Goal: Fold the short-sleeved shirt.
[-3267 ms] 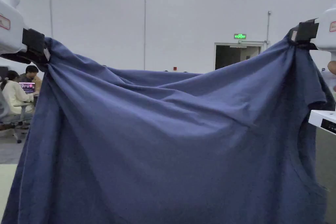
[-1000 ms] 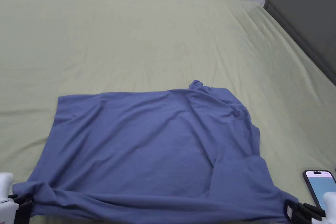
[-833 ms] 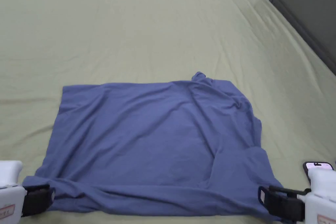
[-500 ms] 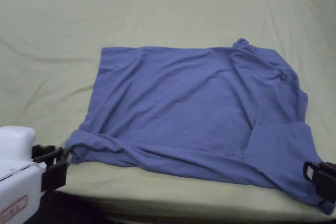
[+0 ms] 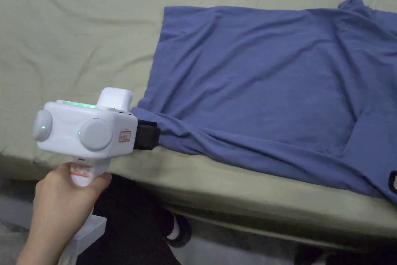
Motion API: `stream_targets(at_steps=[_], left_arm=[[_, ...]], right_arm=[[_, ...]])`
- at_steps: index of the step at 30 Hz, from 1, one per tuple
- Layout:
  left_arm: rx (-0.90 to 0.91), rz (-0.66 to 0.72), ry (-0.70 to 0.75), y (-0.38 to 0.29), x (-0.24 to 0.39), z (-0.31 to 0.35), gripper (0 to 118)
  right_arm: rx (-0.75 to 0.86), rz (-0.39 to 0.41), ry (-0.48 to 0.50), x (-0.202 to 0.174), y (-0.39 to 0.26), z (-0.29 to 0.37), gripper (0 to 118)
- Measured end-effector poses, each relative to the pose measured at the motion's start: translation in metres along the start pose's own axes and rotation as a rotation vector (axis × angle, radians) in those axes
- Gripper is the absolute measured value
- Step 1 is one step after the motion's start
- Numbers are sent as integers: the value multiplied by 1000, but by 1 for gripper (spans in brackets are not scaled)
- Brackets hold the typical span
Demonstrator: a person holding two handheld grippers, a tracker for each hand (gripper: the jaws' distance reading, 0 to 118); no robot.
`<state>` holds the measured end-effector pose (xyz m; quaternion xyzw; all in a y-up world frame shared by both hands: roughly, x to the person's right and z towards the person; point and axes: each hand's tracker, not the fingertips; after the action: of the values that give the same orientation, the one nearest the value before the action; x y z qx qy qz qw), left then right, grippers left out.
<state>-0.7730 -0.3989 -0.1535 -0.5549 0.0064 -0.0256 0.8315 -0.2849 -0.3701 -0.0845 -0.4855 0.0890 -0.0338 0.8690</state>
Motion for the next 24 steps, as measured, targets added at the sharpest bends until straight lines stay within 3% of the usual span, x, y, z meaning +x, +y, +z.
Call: stream_targets(at_steps=[3, 4, 5, 6, 7, 8, 9, 13, 14, 15, 16, 17, 18, 20, 24], left_arm=[[-14, -52, 19, 9, 7, -19, 100], [-5, -64, 37, 13, 0, -32, 93], [-7, -56, 27, 13, -1, -36, 59], [2, -52, -50, 14, -4, -38, 6], [-7, -22, -147, 14, -5, -43, 2], [17, 23, -129, 7, 1, -40, 2], [1, -11, -68, 7, 2, -36, 2], [18, -52, -54, 7, 9, -17, 2], [23, -68, -40, 7, 11, -14, 2], [33, -83, -28, 7, 13, -10, 2], [41, -84, -32, 7, 14, -6, 2], [46, -81, -35, 7, 14, -5, 2], [47, -76, -41, 7, 12, -5, 2], [50, -61, -47, 7, 13, -5, 2], [28, 5, -69, 2, 13, -9, 2]], right_arm=[[-23, -2, 8, -3, 1, -5, 2], [-30, -3, 8, -3, 3, -7, 2], [-37, -6, 8, -3, 2, -9, 2], [-43, -9, 8, -3, 2, -12, 2], [-48, -11, 10, -2, 4, -12, 2], [-52, -14, 7, -1, 6, -12, 2], [-55, -16, 4, 0, 5, -12, 2], [-58, -52, -10, 13, 8, -7, 3], [-57, -68, -14, 18, 8, -5, 21], [-45, -118, -21, 25, 9, 0, 69], [-33, -170, -36, 32, 8, 3, 103], [-31, -206, -38, 39, 5, 2, 115], [-85, -222, 12, 47, 1, -5, 115], [-104, -245, 17, 55, -2, -8, 118], [-176, -111, -129, 68, 9, -34, 118]])
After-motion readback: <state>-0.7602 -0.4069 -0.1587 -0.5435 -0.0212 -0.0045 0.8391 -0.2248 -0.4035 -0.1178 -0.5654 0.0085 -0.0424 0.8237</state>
